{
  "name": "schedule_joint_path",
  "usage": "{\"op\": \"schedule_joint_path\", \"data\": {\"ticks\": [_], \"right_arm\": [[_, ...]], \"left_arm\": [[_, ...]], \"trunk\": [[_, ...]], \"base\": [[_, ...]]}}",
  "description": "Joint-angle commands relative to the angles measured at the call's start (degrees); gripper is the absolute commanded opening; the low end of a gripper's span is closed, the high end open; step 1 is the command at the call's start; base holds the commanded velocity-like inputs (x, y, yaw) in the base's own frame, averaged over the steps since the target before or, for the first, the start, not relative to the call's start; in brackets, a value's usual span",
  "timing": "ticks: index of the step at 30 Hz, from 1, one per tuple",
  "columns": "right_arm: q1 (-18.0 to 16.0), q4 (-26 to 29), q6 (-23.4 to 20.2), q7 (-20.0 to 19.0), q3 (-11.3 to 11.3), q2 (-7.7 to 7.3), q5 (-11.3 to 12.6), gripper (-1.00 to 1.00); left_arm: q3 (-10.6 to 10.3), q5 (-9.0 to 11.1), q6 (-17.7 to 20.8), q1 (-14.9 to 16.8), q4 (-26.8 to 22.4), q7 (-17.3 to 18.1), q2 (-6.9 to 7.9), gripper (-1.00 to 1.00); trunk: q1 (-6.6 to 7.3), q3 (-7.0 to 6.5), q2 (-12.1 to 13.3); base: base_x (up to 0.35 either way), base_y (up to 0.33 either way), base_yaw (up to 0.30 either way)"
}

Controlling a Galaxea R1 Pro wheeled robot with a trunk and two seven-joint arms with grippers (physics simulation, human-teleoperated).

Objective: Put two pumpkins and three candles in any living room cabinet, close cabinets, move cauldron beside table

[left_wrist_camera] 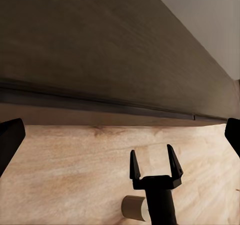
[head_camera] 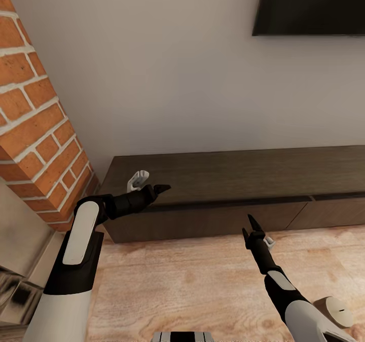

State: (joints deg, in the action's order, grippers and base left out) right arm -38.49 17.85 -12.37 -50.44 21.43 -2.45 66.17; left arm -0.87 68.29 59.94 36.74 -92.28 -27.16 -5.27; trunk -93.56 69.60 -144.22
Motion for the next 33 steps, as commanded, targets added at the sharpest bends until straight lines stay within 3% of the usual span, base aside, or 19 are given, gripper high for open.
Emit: {"op": "schedule_joint_path", "data": {"ticks": [1,13,19,26,33], "right_arm": [[0.0,0.0,0.0,-0.1,0.0,0.00,0.0,1.00],[0.0,0.3,0.3,-0.4,-0.1,-0.01,-0.1,1.00],[0.0,0.3,0.2,-0.4,-0.1,-0.01,-0.2,1.00],[0.0,0.3,0.3,-0.4,-0.1,-0.01,-0.2,1.00],[0.0,0.3,0.3,-0.4,-0.1,-0.01,-0.2,1.00]], "left_arm": [[0.0,0.0,0.0,0.0,0.0,0.0,0.00,1.00],[-0.1,0.0,0.0,0.0,0.0,0.1,0.00,1.00],[-1.5,0.0,0.0,0.3,0.0,0.1,-0.05,1.00],[-1.9,0.0,0.0,0.4,0.0,0.1,-0.08,1.00],[-1.9,0.0,0.0,0.4,0.0,0.1,-0.03,1.00]], "trunk": [[0.00,0.00,0.0],[0.00,0.00,0.0],[0.00,0.00,0.0],[0.00,0.00,0.0],[0.00,0.00,0.0]], "base": [[0.001,0.000,0.000],[0.031,0.000,0.000],[0.121,0.000,0.000],[0.023,0.000,0.000],[0.199,0.000,0.000]]}}
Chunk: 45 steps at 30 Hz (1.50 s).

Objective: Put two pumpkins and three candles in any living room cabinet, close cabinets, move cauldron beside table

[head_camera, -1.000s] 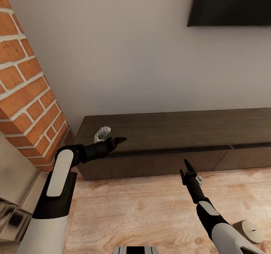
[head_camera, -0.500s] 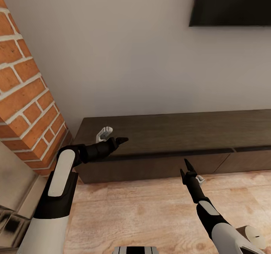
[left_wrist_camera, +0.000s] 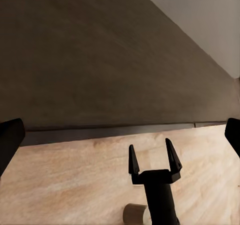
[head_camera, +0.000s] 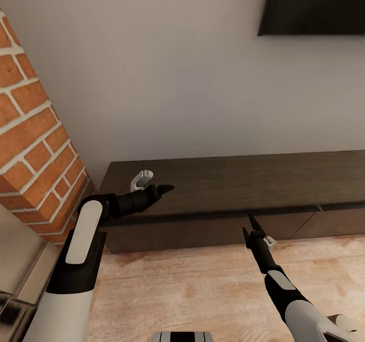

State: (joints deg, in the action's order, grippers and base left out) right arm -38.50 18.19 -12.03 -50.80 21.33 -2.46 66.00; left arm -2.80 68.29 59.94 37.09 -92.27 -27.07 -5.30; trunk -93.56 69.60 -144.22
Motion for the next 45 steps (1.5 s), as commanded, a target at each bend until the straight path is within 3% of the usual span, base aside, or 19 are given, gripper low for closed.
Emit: {"op": "schedule_joint_path", "data": {"ticks": [1,45], "right_arm": [[0.0,0.0,0.0,0.0,0.0,0.00,0.0,1.00],[0.0,0.0,0.2,0.0,-0.1,0.11,-0.1,1.00]], "left_arm": [[0.0,0.0,0.0,0.0,0.0,0.0,0.01,1.00],[0.1,0.0,-0.1,-0.2,0.0,0.1,0.09,1.00]], "trunk": [[0.00,0.00,0.0],[0.00,0.00,0.0]], "base": [[0.108,0.000,0.000],[0.033,0.000,0.000]]}}
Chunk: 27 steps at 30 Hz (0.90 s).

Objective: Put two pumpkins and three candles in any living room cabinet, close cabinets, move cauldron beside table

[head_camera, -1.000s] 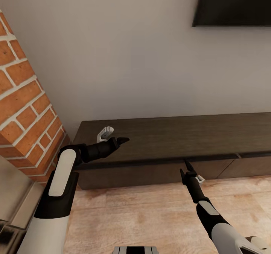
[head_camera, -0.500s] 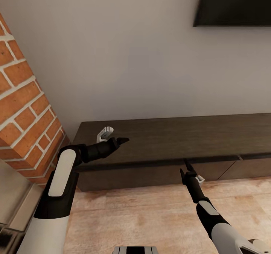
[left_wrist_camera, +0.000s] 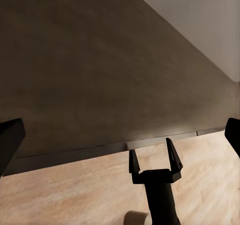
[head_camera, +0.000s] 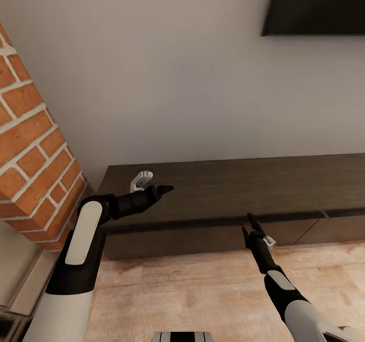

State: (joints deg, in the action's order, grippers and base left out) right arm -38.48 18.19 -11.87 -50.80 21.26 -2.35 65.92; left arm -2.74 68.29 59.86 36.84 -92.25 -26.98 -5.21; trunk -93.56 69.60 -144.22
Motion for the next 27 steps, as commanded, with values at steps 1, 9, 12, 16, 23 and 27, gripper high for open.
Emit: {"op": "schedule_joint_path", "data": {"ticks": [1,9,12,16,23,27], "right_arm": [[0.0,0.0,0.0,0.0,0.0,0.01,0.0,1.00],[0.0,0.0,0.0,0.0,-0.1,0.05,0.0,1.00],[0.0,0.0,0.0,0.0,-0.1,0.06,0.0,1.00],[0.0,0.0,0.0,0.0,-0.1,0.06,0.0,-1.00],[0.0,0.0,0.0,0.0,-0.1,0.06,0.0,-1.00],[0.0,0.0,0.0,0.0,-0.1,0.06,0.0,-1.00]], "left_arm": [[0.0,0.0,0.0,0.0,0.0,0.0,0.00,1.00],[0.0,0.0,0.0,0.0,0.0,0.0,0.02,1.00],[0.0,0.0,0.0,0.0,0.0,0.0,0.01,1.00],[0.0,0.0,0.0,0.0,0.0,0.0,0.00,1.00],[0.0,0.0,0.0,0.0,0.0,0.0,0.05,1.00],[0.1,0.0,0.0,0.0,0.0,0.0,0.06,1.00]], "trunk": [[0.00,0.00,0.0],[0.00,0.00,0.0],[0.00,0.00,0.0],[0.00,0.00,0.0],[0.00,0.00,0.0],[0.00,0.00,0.0]], "base": [[0.107,0.000,0.000],[0.033,0.000,0.000],[0.007,0.000,0.000],[0.003,0.000,0.000],[0.000,0.000,0.000],[0.000,0.000,0.000]]}}
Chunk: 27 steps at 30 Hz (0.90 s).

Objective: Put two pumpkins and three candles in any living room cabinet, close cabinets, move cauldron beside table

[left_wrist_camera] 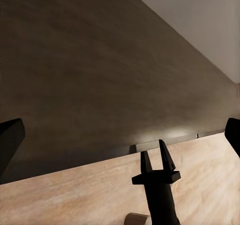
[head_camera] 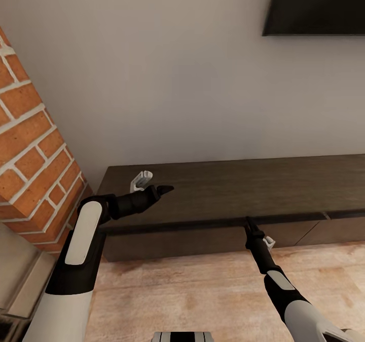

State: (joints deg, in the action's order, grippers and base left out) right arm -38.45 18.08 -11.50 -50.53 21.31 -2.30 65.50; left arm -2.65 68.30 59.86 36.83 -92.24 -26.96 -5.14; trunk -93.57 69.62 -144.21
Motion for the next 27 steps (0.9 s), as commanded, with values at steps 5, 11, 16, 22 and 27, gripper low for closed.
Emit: {"op": "schedule_joint_path", "data": {"ticks": [5,11,16,22,27], "right_arm": [[0.0,0.1,-0.4,-0.3,-0.1,0.01,0.4,-1.00],[0.0,0.1,-0.4,-0.3,-0.1,0.01,0.4,-1.00],[0.0,0.1,-0.4,-0.3,-0.1,-0.04,0.4,-1.00],[0.0,0.1,-0.4,-0.3,-0.1,-0.05,0.4,-1.00],[0.0,0.1,-0.4,-0.1,-0.1,-0.09,0.4,-1.00]], "left_arm": [[0.0,0.0,0.0,0.0,0.0,0.0,0.02,1.00],[0.3,0.0,0.0,0.0,0.0,0.1,0.04,1.00],[0.3,0.0,0.0,0.0,0.0,0.1,0.04,1.00],[0.3,0.0,0.0,0.0,0.0,0.1,0.04,1.00],[0.3,0.0,0.0,0.0,0.0,0.1,0.05,1.00]], "trunk": [[0.01,-0.01,0.0],[0.01,-0.01,0.0],[0.01,-0.01,0.0],[0.01,-0.01,0.0],[0.01,-0.01,0.0]], "base": [[0.000,0.000,0.000],[-0.049,-0.017,0.000],[-0.016,-0.005,0.000],[-0.002,-0.001,0.000],[0.000,0.000,0.000]]}}
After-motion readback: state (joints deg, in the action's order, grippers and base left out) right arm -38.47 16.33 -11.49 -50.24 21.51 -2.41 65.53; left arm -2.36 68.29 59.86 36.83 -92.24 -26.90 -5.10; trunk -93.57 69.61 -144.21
